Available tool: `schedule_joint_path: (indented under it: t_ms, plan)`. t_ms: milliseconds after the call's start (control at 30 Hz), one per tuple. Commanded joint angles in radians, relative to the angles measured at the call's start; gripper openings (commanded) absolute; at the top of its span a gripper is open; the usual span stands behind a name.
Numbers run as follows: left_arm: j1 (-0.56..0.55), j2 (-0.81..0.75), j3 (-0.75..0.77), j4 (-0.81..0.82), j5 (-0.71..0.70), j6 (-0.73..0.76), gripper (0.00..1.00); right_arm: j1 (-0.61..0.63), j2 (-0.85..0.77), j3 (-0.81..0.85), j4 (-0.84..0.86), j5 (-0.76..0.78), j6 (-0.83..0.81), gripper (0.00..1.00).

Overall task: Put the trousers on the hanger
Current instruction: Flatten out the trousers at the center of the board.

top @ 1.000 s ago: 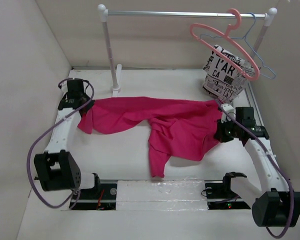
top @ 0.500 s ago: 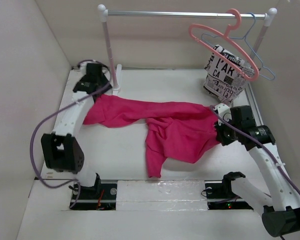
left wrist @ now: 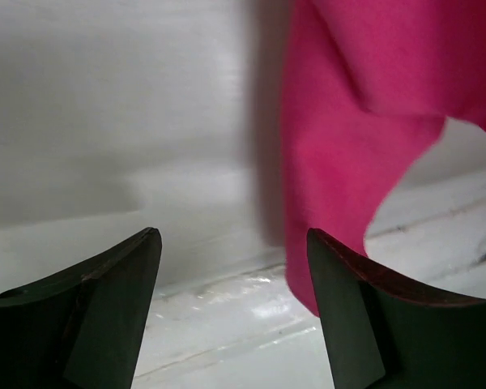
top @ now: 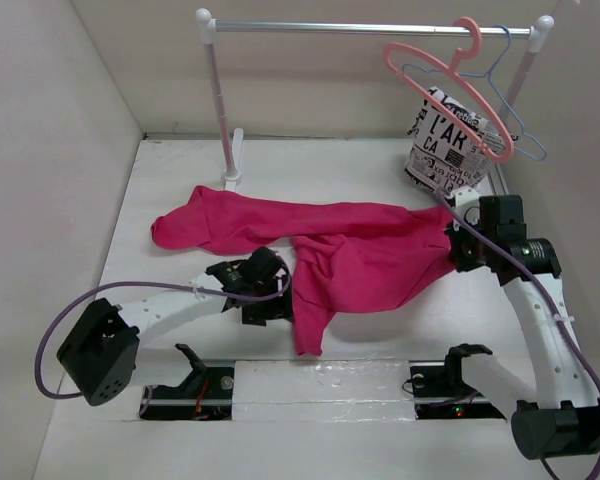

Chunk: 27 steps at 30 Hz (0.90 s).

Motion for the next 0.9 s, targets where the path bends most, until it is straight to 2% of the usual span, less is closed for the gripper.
schedule_joint_path:
  t_ms: [0, 100, 167, 200, 233, 267, 300, 333, 400, 433, 500, 567, 600, 667, 733, 767, 800, 867]
  plan:
    - [-0.083, 0.004, 0.014, 0.100, 0.102, -0.069, 0.69, -0.019, 0.029, 0.038, 0.109, -0.060, 0.003, 0.00]
    - [-0.174, 0.068, 0.031, 0.162, 0.121, -0.078, 0.75, -0.019, 0.037, 0.018, 0.146, -0.103, 0.006, 0.00]
    - [-0.183, 0.105, 0.019, 0.210, 0.135, -0.083, 0.75, -0.019, 0.035, -0.002, 0.153, -0.112, 0.008, 0.00]
    - [-0.183, 0.177, -0.001, 0.254, 0.136, -0.092, 0.45, -0.028, 0.024, -0.025, 0.166, -0.105, 0.008, 0.00]
    - [-0.167, 0.188, 0.017, 0.191, 0.066, -0.100, 0.00, -0.028, 0.015, -0.029, 0.166, -0.085, 0.012, 0.00]
    - [-0.166, 0.188, 0.018, 0.190, 0.066, -0.100, 0.00, -0.028, 0.015, -0.035, 0.166, -0.085, 0.012, 0.00]
    - [-0.153, 0.176, 0.071, 0.134, -0.015, -0.098, 0.00, -0.040, 0.011, -0.040, 0.166, -0.073, 0.011, 0.00]
    - [-0.142, 0.149, 0.105, 0.016, -0.072, -0.095, 0.00, -0.040, 0.001, -0.046, 0.164, -0.070, 0.002, 0.00]
    - [-0.108, -0.010, 0.231, -0.113, -0.284, -0.095, 0.00, -0.068, -0.005, -0.065, 0.166, -0.062, -0.012, 0.00]
    - [-0.084, -0.061, 0.285, -0.234, -0.336, -0.095, 0.00, -0.068, -0.006, -0.068, 0.166, -0.063, -0.017, 0.00]
    - [0.031, -0.211, 0.426, -0.334, -0.463, -0.091, 0.00, -0.078, -0.002, -0.077, 0.164, -0.080, -0.023, 0.00]
    - [0.123, -0.282, 0.499, -0.423, -0.514, -0.074, 0.00, -0.078, 0.003, -0.089, 0.166, -0.088, -0.026, 0.00]
    - [0.213, -0.337, 0.551, -0.442, -0.546, -0.054, 0.00, -0.078, 0.003, -0.092, 0.170, -0.099, -0.028, 0.00]
    - [0.293, -0.362, 0.596, -0.475, -0.578, -0.023, 0.00, -0.078, 0.006, -0.100, 0.173, -0.102, -0.031, 0.00]
    - [0.364, -0.367, 0.656, -0.523, -0.673, 0.011, 0.00, -0.078, 0.010, -0.097, 0.166, -0.097, -0.032, 0.00]
    - [0.364, -0.364, 0.675, -0.541, -0.718, 0.020, 0.00, -0.078, 0.014, -0.089, 0.155, -0.094, -0.032, 0.00]
    - [0.364, -0.355, 0.714, -0.566, -0.831, 0.008, 0.00, -0.078, 0.014, -0.086, 0.150, -0.096, -0.031, 0.00]
    - [0.373, -0.353, 0.745, -0.615, -0.920, 0.000, 0.00, -0.057, 0.014, -0.082, 0.134, -0.097, -0.029, 0.00]
